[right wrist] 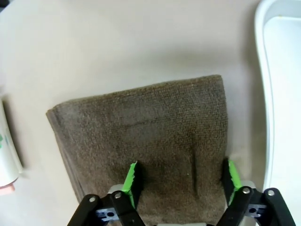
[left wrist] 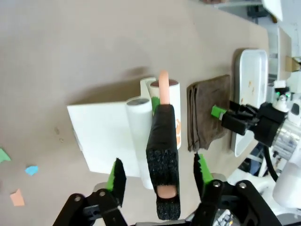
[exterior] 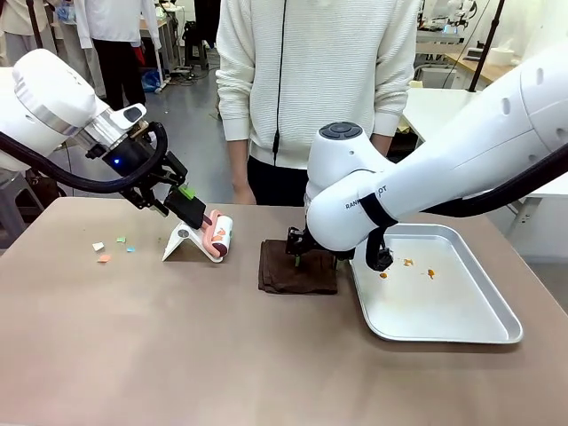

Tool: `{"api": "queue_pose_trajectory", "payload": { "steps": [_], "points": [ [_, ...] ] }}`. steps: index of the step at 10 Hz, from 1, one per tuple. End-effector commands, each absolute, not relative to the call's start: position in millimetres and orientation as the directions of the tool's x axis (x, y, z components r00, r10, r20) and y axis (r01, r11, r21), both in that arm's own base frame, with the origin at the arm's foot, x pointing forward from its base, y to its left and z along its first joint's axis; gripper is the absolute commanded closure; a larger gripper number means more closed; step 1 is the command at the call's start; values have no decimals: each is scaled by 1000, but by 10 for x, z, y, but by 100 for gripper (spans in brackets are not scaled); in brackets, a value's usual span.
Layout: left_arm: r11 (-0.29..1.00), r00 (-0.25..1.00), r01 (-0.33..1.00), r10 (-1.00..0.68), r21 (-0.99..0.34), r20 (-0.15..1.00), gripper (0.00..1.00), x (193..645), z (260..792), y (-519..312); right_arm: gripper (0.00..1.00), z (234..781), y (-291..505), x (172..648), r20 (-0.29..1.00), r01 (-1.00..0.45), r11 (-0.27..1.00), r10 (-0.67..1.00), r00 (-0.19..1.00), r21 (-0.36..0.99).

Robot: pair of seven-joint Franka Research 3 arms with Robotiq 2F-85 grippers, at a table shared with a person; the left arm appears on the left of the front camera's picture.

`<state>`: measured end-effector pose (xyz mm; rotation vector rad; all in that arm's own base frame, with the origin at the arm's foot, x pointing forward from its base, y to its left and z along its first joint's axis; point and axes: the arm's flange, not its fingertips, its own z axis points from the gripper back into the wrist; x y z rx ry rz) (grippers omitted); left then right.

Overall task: Clean the surface of the table.
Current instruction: Hold the Lint Roller with your left hand and the towel with your right hand.

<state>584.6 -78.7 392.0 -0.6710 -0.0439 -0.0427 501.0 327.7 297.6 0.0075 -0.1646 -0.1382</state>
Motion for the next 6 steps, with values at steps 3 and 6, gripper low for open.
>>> {"api": "queue_pose_trajectory", "payload": {
  "steps": [3,6],
  "points": [
    [772,993,55,21,-634,112,100,5813,3949,-848,100,2965,3343,5031,167,153,988,-155,974,23],
    [767,995,81,-30,-637,91,100,5770,3962,-835,100,2954,3322,5063,162,191,981,-192,968,26]
  ]
}}
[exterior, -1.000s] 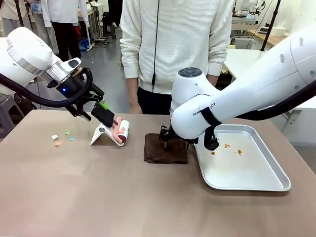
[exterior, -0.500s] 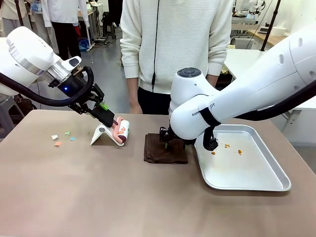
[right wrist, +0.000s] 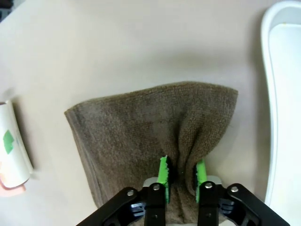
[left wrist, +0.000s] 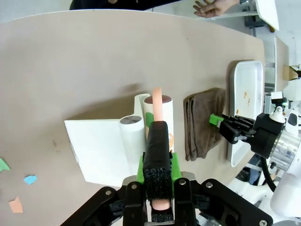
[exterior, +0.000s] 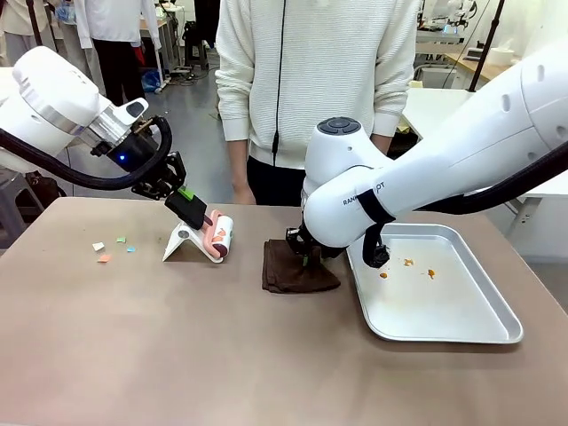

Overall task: Clean the surface of the table.
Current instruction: Hold the Lint Roller with your left hand and the towel with your right hand.

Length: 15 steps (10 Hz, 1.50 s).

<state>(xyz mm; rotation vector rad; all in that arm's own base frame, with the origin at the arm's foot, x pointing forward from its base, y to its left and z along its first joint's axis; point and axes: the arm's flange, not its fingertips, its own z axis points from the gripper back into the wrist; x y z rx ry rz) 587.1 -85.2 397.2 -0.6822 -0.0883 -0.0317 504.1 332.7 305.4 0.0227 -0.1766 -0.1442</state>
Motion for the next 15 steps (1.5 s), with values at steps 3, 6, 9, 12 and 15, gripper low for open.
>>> {"api": "queue_pose_trajectory", "payload": {
  "steps": [3,6,9,12,15],
  "points": [
    [769,995,72,-16,-635,93,100,5749,3977,-819,100,2933,3329,5080,152,210,977,-213,965,37],
    [762,995,76,-13,-643,102,100,5737,3999,-817,100,2919,3336,5091,142,218,974,-225,964,69],
    [715,992,112,-37,-691,122,100,5687,4073,-792,100,2967,3202,5102,107,239,958,-257,960,160],
    [634,986,149,-42,-759,159,100,5616,4185,-714,100,3140,2819,5068,-2,286,865,-313,950,412],
    [510,973,231,-118,-828,199,100,5290,4392,-393,100,3436,2371,4825,-101,224,699,-214,972,679]
  ]
}}
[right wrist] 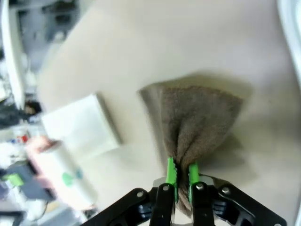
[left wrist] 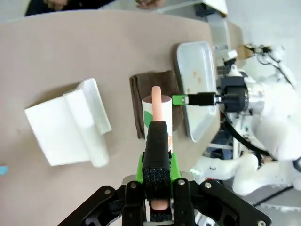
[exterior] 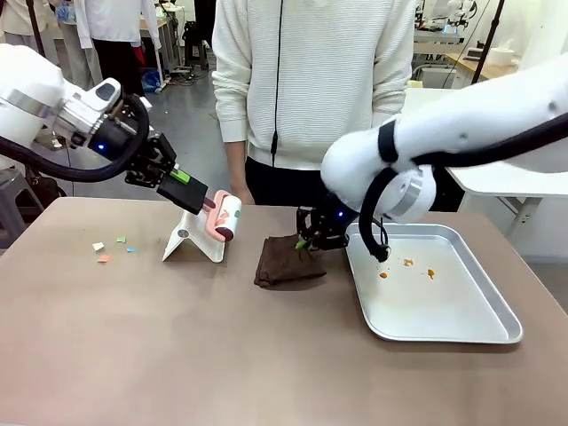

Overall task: Clean the surface of the table.
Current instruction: Hold the Lint Roller with your left hand and the towel with your right hand.

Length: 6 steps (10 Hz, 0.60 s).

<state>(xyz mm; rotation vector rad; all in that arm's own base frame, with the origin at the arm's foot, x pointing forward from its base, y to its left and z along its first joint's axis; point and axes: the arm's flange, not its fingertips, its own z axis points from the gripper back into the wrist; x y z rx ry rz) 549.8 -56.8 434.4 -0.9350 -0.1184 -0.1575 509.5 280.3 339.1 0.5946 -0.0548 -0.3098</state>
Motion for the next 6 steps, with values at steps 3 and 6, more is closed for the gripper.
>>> {"api": "queue_pose_trajectory", "payload": {
  "steps": [3,6],
  "points": [
    [446,954,296,-178,-845,240,92,4689,4532,69,100,3686,1925,4400,-158,145,488,-15,987,861],
    [372,920,391,-171,-842,352,92,4013,4517,512,100,3907,1343,3682,-94,77,327,38,995,942]
  ]
}}
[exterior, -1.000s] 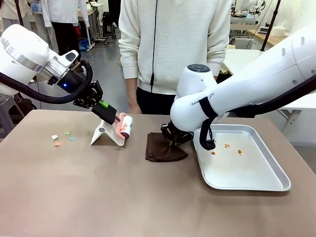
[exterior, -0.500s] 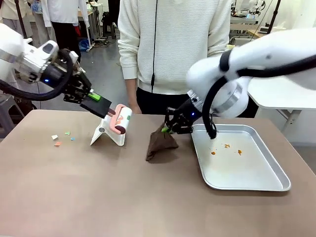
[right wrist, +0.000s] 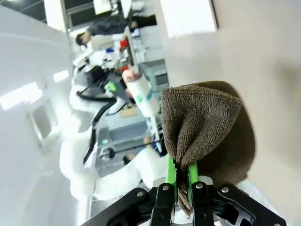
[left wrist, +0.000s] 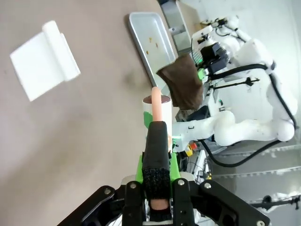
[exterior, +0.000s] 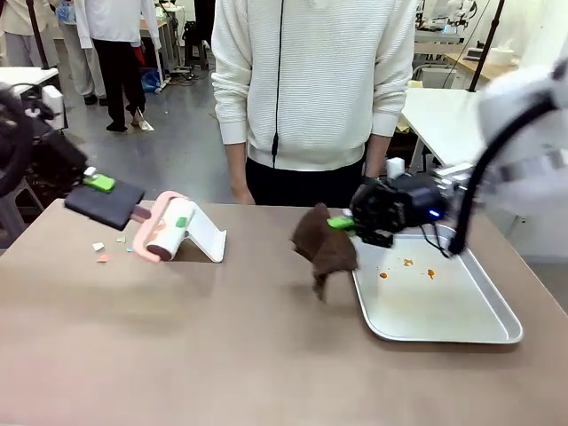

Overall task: Clean the surface of the table.
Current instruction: Hold the Lint Roller with your left hand and the towel with your right hand.

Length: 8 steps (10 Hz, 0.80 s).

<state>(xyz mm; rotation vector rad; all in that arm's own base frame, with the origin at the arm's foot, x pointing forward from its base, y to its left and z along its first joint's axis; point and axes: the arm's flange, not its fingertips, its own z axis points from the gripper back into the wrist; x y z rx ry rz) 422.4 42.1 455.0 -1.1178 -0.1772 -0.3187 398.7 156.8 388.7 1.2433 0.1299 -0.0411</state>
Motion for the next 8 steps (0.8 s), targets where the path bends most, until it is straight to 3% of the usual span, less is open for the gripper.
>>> {"api": "queue_pose_trajectory", "payload": {
  "steps": [1,3,5,6,8],
  "points": [
    [366,913,407,-136,-837,385,92,3827,4458,721,100,3921,1069,3489,-55,56,292,-12,998,955],
    [278,903,428,-149,-860,402,92,3659,4315,1290,100,3969,301,3220,10,30,234,-165,986,972],
    [273,891,453,-146,-849,429,92,3551,4198,1817,100,4038,-362,3133,13,47,215,-270,963,975],
    [241,881,472,-104,-848,461,92,3488,4137,2133,100,4081,-682,3121,13,55,210,-310,951,976],
    [107,864,472,143,-875,483,92,3329,4020,2833,100,4059,-1320,3069,41,28,178,-374,927,984]
  ]
}}
